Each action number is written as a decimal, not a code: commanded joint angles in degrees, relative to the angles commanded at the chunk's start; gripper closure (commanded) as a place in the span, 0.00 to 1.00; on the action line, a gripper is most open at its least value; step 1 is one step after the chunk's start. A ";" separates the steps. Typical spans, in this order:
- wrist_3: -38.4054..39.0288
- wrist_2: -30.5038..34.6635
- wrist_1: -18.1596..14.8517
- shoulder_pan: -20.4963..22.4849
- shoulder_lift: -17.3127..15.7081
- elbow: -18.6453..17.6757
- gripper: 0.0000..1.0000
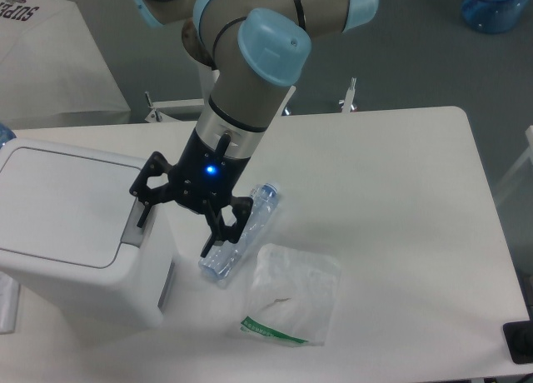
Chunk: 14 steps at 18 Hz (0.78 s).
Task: Open the trash can
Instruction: 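Press the gripper against the trash can lid edge to pop it open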
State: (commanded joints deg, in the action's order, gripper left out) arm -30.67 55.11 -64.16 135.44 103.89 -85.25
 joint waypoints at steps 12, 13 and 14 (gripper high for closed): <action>0.09 0.00 1.06 0.00 0.09 -0.44 0.00; 0.09 0.00 1.06 0.00 0.09 -0.44 0.00; 0.18 0.00 1.06 0.00 0.09 -0.44 0.00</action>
State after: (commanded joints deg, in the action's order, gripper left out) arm -30.50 55.11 -63.11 135.44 103.97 -85.69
